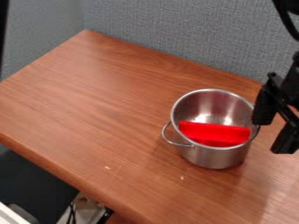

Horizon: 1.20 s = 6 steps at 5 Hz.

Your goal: Move the red object from the metal pot to the table

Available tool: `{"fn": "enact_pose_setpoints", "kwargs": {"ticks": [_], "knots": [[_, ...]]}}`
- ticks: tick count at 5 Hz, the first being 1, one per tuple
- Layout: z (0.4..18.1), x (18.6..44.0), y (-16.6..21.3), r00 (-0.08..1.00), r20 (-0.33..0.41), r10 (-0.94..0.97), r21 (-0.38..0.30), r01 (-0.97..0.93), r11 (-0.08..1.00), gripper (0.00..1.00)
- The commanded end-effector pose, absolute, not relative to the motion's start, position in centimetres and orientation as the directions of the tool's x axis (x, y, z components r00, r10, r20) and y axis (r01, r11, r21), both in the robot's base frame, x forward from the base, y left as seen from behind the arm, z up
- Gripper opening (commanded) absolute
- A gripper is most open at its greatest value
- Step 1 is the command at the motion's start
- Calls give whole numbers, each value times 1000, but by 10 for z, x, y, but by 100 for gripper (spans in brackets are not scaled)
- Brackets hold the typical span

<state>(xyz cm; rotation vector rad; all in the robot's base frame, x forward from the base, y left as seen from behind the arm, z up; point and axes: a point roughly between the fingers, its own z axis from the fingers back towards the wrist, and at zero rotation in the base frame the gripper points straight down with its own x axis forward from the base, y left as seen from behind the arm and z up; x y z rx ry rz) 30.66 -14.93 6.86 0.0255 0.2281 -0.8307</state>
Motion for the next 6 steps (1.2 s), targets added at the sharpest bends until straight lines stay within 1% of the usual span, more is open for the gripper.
{"fn": "enact_pose_setpoints", "kwargs": {"ticks": [1,2,3,4,5,6], "knots": [[72,317,-153,700,-153,-698,-61,698,714,100],[62,325,-158,736,-132,-664,-75,660,747,100],[46,326,-157,755,-185,-629,-70,628,775,100],[64,323,-152,788,-165,-593,-38,596,802,100],[83,326,-139,829,-109,-548,8,552,834,100],[114,324,-123,871,-31,-490,63,491,869,100]]}}
